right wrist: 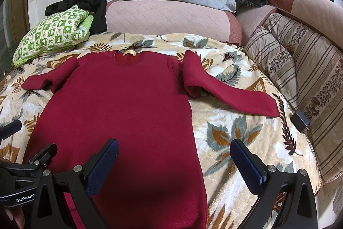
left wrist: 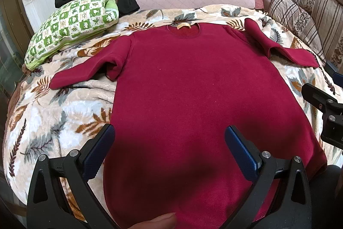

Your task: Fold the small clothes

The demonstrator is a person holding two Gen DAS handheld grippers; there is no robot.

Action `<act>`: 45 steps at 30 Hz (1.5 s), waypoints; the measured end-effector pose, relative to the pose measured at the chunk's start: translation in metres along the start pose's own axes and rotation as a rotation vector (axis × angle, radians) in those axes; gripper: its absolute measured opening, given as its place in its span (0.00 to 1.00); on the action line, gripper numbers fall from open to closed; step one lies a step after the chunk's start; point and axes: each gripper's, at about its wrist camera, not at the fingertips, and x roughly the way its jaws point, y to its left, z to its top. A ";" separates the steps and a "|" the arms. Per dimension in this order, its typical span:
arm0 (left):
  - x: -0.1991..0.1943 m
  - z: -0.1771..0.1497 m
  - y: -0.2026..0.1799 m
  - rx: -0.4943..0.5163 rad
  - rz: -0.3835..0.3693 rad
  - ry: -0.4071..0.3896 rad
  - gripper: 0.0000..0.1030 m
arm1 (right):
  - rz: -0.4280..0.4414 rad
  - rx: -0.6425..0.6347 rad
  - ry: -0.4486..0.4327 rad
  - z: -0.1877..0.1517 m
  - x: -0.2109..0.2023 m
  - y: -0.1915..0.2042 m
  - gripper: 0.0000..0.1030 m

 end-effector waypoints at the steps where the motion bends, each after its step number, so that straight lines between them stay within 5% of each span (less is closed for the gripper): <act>1: 0.000 0.000 0.000 -0.002 -0.001 -0.001 1.00 | 0.000 0.000 0.000 0.000 0.000 0.000 0.99; 14: 0.002 0.004 0.018 -0.077 0.016 -0.009 1.00 | 0.016 0.014 -0.009 -0.001 -0.001 -0.003 0.99; 18: 0.002 0.009 0.027 -0.111 -0.043 -0.026 1.00 | 0.022 0.021 -0.010 -0.001 -0.002 -0.004 0.99; 31: -0.009 0.008 0.059 -0.219 -0.075 0.025 1.00 | 0.022 0.019 -0.011 0.000 -0.003 -0.002 0.99; 45: 0.002 0.002 0.060 -0.191 -0.054 0.044 1.00 | 0.032 0.044 -0.017 0.001 -0.005 -0.005 0.99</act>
